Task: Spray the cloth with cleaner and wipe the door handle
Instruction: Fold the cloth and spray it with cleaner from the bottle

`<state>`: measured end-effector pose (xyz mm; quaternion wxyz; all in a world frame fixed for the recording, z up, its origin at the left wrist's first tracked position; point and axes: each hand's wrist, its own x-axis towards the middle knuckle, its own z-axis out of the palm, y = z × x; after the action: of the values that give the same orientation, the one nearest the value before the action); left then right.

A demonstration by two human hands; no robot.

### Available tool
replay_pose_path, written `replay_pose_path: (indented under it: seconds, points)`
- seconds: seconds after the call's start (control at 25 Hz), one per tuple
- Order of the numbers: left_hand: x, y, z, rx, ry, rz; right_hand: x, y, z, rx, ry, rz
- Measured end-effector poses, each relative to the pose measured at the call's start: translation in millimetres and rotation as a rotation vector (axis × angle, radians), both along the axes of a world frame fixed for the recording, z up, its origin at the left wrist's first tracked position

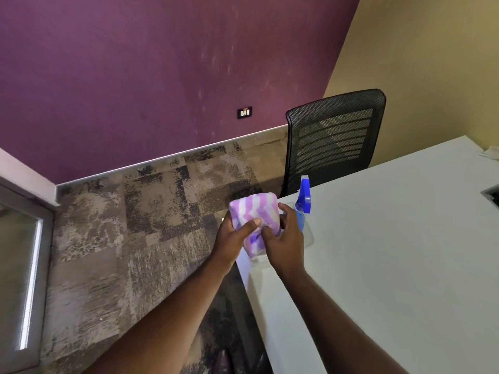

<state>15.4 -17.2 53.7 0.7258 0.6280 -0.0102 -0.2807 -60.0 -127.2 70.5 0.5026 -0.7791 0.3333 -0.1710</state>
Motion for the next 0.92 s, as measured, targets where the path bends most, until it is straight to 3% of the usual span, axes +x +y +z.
replay_pose_path:
  seconds: [0.16, 0.32, 0.44, 0.56, 0.64, 0.76, 0.92]
  points:
    - [3.5, 3.0, 33.1, -0.053, 0.113, 0.009, -11.0, 0.3, 22.1, 0.1, -0.117, -0.015]
    - [6.8, 8.0, 67.7, -0.075, 0.04, -0.011, -11.0, -2.1, 55.9, 0.237, -0.221, -0.059]
    - [9.0, 11.3, 93.2, -0.163, 0.093, -0.071, -0.5, -7.5, 77.5, 0.596, -0.277, 0.018]
    - [11.8, 13.4, 120.4, -0.097, 0.032, -0.081, -1.4, -17.2, 98.1, 0.877, -0.323, 0.095]
    - [17.6, 17.7, 132.8, -0.058, -0.073, -0.045, -1.5, -24.2, 107.5, 0.876, -0.347, 0.135]
    - [27.6, 28.6, 148.6, -0.062, -0.07, 0.068, 1.8, -28.2, 115.7, 0.748, -0.321, 0.075]
    - [33.0, 39.7, 160.8, -0.048, -0.103, 0.052, 1.3, -28.5, 122.2, 0.603, -0.344, 0.096]
